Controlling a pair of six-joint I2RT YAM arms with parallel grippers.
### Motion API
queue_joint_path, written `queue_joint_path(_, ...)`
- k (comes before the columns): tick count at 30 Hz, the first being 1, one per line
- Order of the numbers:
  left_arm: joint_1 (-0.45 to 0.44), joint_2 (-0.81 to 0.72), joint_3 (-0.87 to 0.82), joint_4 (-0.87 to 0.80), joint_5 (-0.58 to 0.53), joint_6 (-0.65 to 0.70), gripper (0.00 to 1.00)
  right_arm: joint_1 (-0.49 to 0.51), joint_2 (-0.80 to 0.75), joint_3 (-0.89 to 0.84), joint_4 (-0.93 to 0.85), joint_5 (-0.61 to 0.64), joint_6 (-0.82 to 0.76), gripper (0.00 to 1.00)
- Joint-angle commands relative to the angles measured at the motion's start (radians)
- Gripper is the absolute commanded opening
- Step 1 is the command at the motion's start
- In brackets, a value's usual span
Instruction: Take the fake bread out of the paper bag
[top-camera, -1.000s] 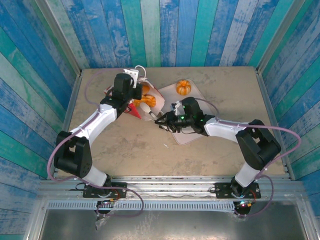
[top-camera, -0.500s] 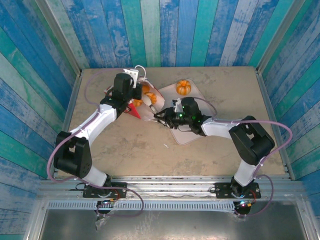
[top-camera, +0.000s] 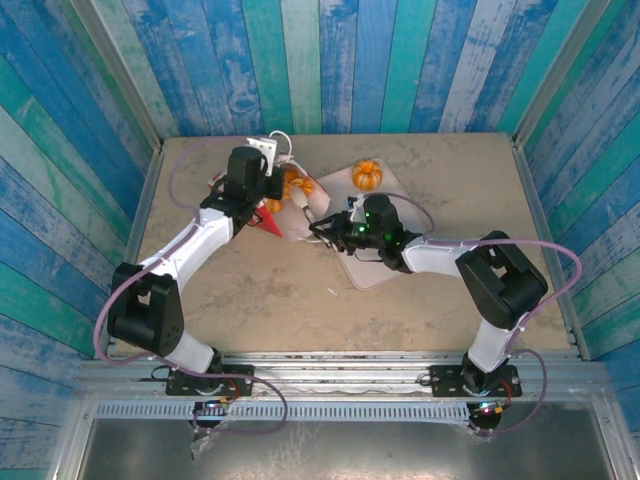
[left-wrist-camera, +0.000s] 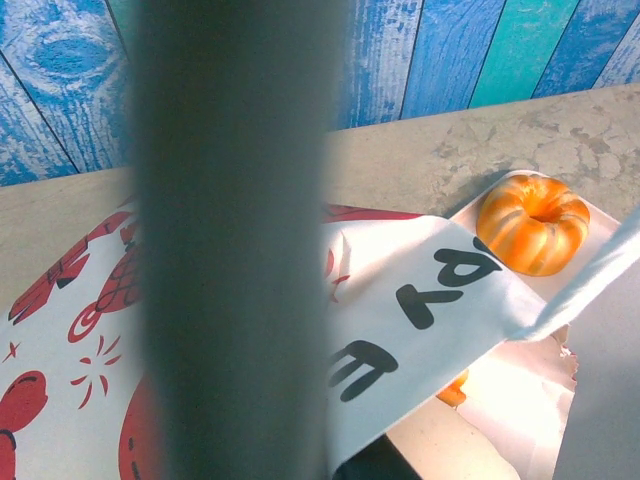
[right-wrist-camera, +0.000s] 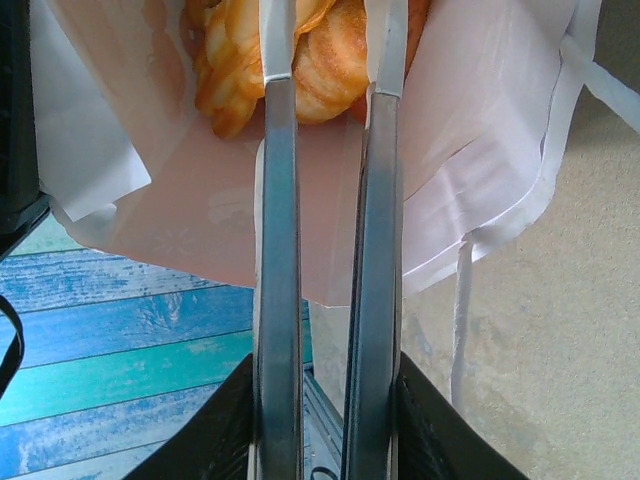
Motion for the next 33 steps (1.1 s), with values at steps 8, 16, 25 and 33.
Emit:
queue_joint_path(8,-0.003,-0.038,0.05,0.007,-0.047,-0.063,0.05,0.001,-0.11,-0.03,-0.011,0.028,-0.125,0.12)
queue_joint_path(16,-0.003,-0.014,0.069,0.0,-0.066,-0.092,0.06,0.006,-0.277,-0.102,-0.134,0.066,-0.197,0.09)
queue_joint_path(25,-0.003,-0.006,0.072,0.003,-0.094,-0.106,0.06,0.006,-0.467,-0.151,-0.274,0.115,-0.239,0.09)
queue_joint_path(33,-0.003,-0.001,0.077,0.001,-0.113,-0.117,0.06,0.007,-0.616,-0.196,-0.371,0.175,-0.264,0.08)
